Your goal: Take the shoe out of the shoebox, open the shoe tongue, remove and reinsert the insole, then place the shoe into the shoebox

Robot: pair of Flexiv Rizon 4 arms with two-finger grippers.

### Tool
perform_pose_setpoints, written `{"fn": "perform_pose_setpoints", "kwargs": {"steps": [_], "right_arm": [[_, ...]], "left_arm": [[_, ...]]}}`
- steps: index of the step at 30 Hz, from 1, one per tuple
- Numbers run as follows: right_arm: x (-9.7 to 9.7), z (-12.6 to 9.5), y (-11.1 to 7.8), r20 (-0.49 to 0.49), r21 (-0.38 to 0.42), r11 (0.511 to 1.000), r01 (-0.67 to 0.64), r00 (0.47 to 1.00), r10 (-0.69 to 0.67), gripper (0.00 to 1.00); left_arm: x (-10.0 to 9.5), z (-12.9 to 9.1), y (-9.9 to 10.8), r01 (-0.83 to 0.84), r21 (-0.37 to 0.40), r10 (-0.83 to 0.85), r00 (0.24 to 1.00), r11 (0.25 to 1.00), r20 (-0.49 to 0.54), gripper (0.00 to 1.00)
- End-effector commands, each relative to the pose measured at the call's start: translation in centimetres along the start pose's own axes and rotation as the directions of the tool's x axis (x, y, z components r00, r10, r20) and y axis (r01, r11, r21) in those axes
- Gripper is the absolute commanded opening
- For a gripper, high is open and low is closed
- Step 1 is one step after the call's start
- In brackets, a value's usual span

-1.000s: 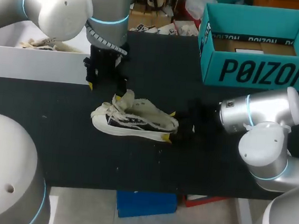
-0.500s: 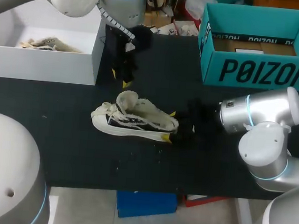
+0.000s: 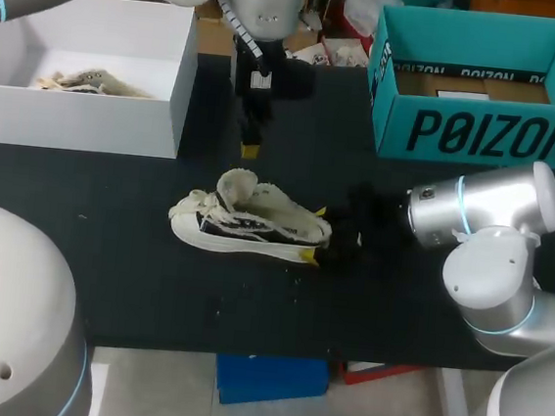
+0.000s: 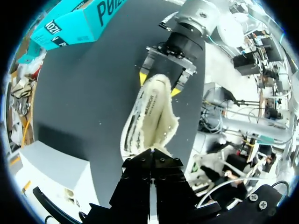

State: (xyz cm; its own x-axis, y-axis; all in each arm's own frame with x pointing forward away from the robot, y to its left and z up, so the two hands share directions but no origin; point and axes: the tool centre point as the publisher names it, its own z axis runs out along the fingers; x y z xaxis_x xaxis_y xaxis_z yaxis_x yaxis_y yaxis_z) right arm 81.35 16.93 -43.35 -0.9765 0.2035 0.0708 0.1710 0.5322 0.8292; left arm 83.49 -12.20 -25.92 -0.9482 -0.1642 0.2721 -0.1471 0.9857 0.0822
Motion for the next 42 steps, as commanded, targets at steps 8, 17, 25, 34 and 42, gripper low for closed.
{"fn": "perform_pose_setpoints", "kwargs": {"steps": [8, 17, 25, 34, 42], "right_arm": [[0.0, 0.0, 0.0, 0.001, 0.002, 1.000, -0.001, 1.000, 0.001, 0.00], [0.0, 0.0, 0.0, 0.001, 0.002, 1.000, -0.001, 1.000, 0.001, 0.00], [0.0, 0.0, 0.0, 0.001, 0.002, 1.000, -0.001, 1.000, 0.001, 0.00], [0.0, 0.0, 0.0, 0.001, 0.002, 1.000, -0.001, 1.000, 0.001, 0.00], [0.0, 0.0, 0.0, 0.001, 0.002, 1.000, -0.001, 1.000, 0.001, 0.00]], "left_arm": [[0.2, 0.8, 0.2, -0.306, 0.059, 0.309, 0.950, 0.950, -0.039, 0.00], [2.1, 1.4, -1.0, -0.299, 0.169, 0.304, 0.953, 0.939, -0.009, 0.00], [2.1, 1.4, -1.0, -0.299, 0.169, 0.304, 0.953, 0.939, -0.009, 0.00], [1.9, 1.7, -1.1, -0.315, 0.176, 0.319, 0.948, 0.933, 0.004, 0.00], [1.4, 3.2, -2.1, -0.403, 0.172, 0.402, 0.915, 0.899, 0.039, 0.00]]}}
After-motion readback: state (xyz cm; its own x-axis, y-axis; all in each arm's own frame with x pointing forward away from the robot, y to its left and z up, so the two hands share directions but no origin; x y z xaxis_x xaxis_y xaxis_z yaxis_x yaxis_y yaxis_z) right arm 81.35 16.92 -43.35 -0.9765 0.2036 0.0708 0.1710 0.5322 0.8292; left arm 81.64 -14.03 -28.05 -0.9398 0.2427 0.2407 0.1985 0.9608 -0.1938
